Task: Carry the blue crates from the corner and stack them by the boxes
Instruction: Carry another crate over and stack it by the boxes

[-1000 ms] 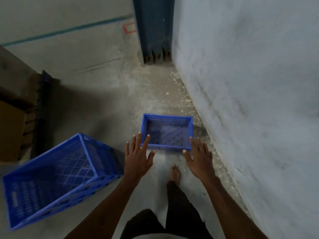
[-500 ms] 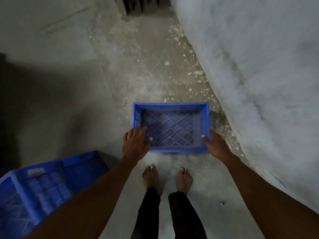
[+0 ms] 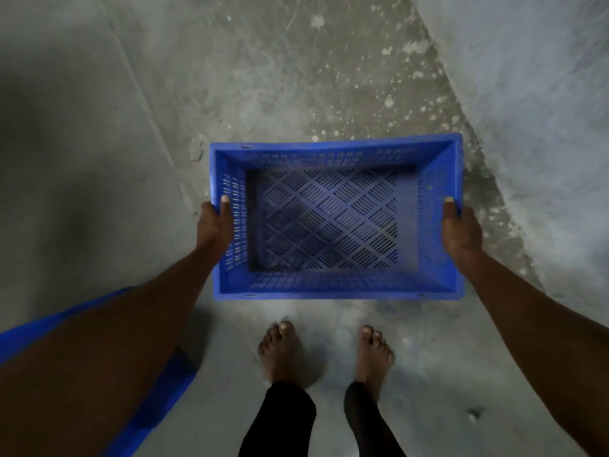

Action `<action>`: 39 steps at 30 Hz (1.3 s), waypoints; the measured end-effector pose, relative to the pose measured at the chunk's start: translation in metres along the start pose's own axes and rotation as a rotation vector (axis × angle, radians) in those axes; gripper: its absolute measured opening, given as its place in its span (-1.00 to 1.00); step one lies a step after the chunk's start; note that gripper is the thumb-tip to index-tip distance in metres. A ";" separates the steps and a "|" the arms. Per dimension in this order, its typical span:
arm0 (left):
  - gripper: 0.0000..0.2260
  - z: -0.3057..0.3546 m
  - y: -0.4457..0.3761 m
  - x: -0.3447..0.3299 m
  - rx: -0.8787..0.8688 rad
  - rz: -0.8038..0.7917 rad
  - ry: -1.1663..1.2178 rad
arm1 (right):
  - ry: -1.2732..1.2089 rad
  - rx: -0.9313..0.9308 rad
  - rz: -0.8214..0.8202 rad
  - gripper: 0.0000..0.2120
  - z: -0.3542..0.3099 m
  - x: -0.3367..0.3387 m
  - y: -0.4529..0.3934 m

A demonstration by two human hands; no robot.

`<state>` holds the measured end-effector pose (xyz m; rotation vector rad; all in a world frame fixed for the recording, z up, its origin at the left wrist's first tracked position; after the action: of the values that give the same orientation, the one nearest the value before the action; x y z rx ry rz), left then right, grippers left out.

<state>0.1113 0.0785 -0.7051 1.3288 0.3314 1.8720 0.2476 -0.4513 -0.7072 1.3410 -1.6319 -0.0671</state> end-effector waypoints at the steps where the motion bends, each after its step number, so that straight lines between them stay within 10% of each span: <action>1: -0.51 -0.004 -0.005 -0.002 0.036 -0.015 0.096 | -0.088 -0.022 -0.023 -0.45 0.004 -0.002 -0.007; 12: -0.54 0.041 0.031 0.040 -0.003 -0.070 0.318 | -0.410 -0.093 -0.240 -0.49 -0.039 0.034 0.026; 28: -0.43 0.251 0.375 0.404 -0.238 -0.067 0.295 | -0.483 0.043 -0.168 -0.49 -0.263 0.396 0.371; 39: -0.50 0.336 0.521 0.484 -0.430 -0.246 0.254 | -0.605 0.052 0.047 -0.46 -0.228 0.545 0.560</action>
<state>0.1089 0.0182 0.0791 0.7312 0.1940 1.7758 0.0554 -0.5383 0.0792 1.4008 -2.1763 -0.4408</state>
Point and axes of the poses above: each hand's wrist, its own y-axis away from the middle knuckle, its own x-axis out of the back of the hand, z = x × y, the point moved 9 cm from there along -y, towards the middle knuckle, and after that the axes turned 5 degrees about -y, right-handed, at the moved point
